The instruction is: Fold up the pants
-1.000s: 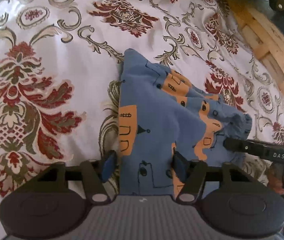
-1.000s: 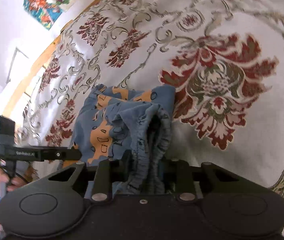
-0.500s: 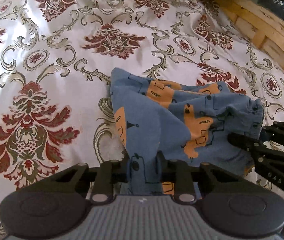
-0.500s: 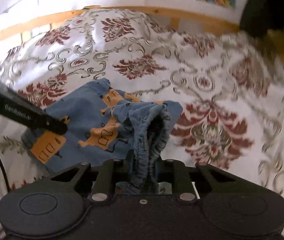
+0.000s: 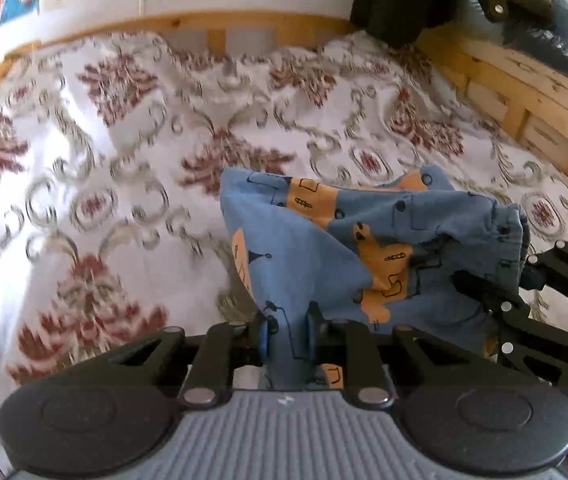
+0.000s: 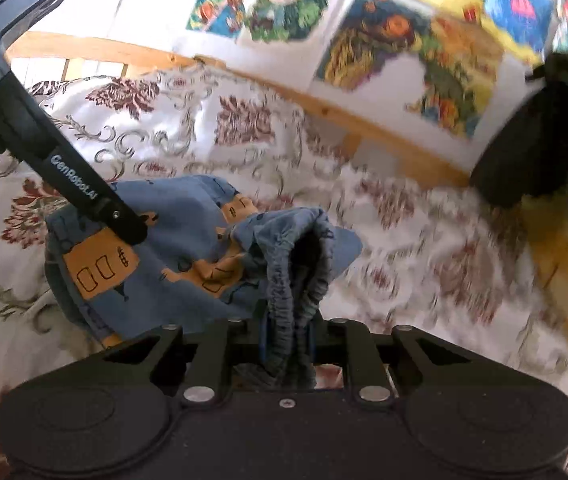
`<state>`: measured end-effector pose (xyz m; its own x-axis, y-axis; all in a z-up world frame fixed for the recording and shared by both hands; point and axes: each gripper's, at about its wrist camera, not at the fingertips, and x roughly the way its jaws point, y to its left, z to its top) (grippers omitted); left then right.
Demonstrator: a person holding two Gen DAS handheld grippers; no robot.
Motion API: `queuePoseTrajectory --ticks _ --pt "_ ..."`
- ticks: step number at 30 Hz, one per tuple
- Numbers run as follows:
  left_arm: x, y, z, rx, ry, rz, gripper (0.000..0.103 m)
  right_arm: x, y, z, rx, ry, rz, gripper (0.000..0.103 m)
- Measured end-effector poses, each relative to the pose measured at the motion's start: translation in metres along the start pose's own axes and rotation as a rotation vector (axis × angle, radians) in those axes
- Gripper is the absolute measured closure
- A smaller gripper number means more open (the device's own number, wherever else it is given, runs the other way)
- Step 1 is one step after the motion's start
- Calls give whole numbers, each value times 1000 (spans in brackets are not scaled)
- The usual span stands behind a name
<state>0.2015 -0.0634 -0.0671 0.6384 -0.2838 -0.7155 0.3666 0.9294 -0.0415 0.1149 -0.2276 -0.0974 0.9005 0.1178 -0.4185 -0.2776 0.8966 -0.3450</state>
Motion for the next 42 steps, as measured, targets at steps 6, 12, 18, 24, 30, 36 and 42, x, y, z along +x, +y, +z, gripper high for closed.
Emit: queuePoseTrajectory --ticks 6,12,18,24,30,36,42 --pt "32 27 39 -67 -14 -5 84 51 -26 24 63 -9 42 85" --pt "86 68 39 -159 101 -55 83 111 -47 22 260 120 152 85" --pt "98 77 29 -136 115 -90 75 131 -48 4 338 193 183 82" --pt "91 79 26 -145 101 -61 47 127 -57 -4 435 188 191 59" --pt "57 80 29 -212 57 -45 18 89 -59 7 456 104 141 23" --pt "1 69 20 -228 -43 27 4 32 -50 25 415 -26 79 3" --pt "-48 51 6 -220 -120 60 0 -21 -36 33 399 -116 39 1"
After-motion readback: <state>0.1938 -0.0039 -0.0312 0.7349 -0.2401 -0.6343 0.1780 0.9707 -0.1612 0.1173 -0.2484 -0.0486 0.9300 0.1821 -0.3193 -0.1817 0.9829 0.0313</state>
